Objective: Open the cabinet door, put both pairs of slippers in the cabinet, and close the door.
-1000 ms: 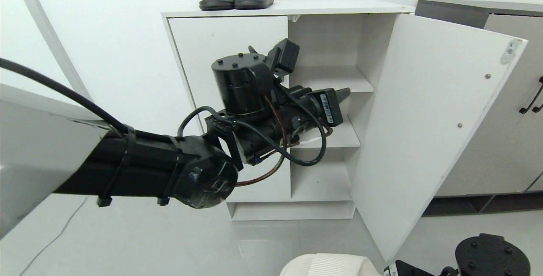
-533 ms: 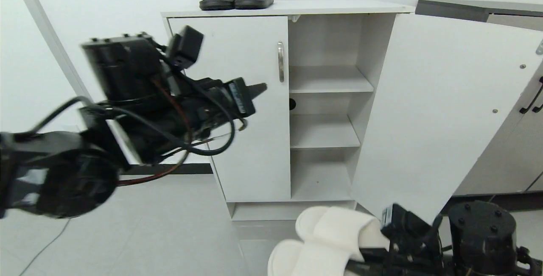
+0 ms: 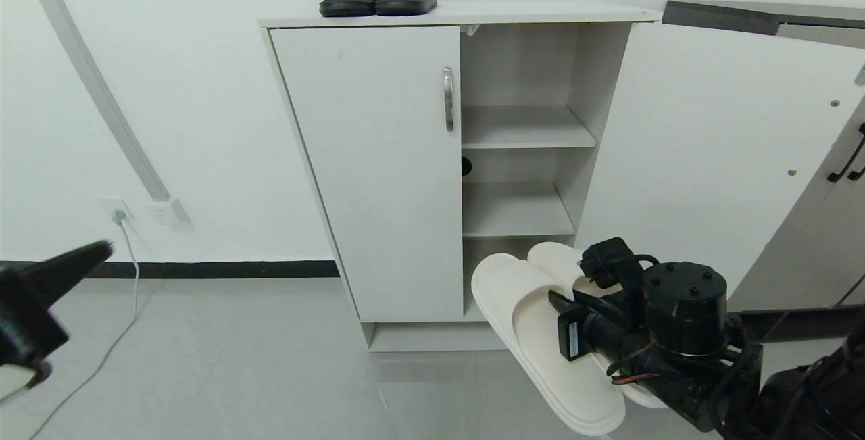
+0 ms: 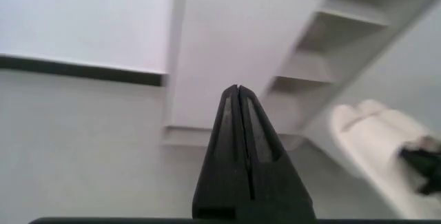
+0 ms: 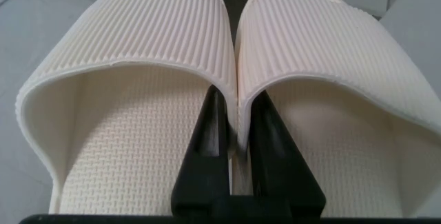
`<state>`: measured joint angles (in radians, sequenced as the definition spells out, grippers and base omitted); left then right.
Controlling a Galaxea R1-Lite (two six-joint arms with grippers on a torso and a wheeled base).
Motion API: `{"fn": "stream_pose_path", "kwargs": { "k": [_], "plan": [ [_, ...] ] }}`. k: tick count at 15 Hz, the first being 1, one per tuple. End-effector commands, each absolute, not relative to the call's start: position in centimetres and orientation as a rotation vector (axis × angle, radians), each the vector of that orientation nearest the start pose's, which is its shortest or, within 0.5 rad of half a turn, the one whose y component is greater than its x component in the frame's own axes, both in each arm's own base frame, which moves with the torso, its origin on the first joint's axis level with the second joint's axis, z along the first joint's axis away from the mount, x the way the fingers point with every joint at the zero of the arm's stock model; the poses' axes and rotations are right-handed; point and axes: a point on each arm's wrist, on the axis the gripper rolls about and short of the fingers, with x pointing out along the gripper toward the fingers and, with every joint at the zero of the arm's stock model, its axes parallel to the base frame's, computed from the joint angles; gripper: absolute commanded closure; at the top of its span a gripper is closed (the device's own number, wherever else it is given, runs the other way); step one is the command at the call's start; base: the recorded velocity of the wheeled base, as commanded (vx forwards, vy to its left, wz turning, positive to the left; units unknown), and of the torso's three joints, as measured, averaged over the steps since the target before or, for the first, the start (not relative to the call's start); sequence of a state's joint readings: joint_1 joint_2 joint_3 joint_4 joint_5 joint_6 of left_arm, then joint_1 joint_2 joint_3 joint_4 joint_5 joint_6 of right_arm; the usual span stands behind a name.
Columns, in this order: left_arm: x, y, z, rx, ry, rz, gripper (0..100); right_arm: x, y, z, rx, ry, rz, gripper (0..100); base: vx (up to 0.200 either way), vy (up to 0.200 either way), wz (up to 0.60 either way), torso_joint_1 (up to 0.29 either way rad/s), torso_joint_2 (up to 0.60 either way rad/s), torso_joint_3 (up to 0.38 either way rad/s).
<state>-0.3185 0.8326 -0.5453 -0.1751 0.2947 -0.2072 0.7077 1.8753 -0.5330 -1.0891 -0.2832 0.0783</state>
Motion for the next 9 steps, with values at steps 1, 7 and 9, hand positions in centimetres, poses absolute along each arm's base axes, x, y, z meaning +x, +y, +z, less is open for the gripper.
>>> {"fn": "stream_pose_path", "kwargs": {
  "k": [1, 7, 9],
  "plan": [
    [2.2, 0.6, 16.8, -0.114, 0.062, 0.266, 100, 23.7, 19.4, 9.8, -0.059, 0.267, 0.409, 100, 0.000, 0.000, 0.00, 0.000, 0.00, 0.000],
    [-2.0, 0.9, 8.3, -0.082, -0.024, 0.355, 100, 23.6, 19.4, 9.2, -0.071, 0.285, 0.411, 100, 0.000, 0.000, 0.00, 0.000, 0.00, 0.000],
    [-2.5, 0.8, 8.1, -0.113, -0.051, 0.388, 100, 23.5, 19.5, 9.2, -0.073, 0.287, 0.412, 100, 0.000, 0.000, 0.00, 0.000, 0.00, 0.000]
  ]
}}
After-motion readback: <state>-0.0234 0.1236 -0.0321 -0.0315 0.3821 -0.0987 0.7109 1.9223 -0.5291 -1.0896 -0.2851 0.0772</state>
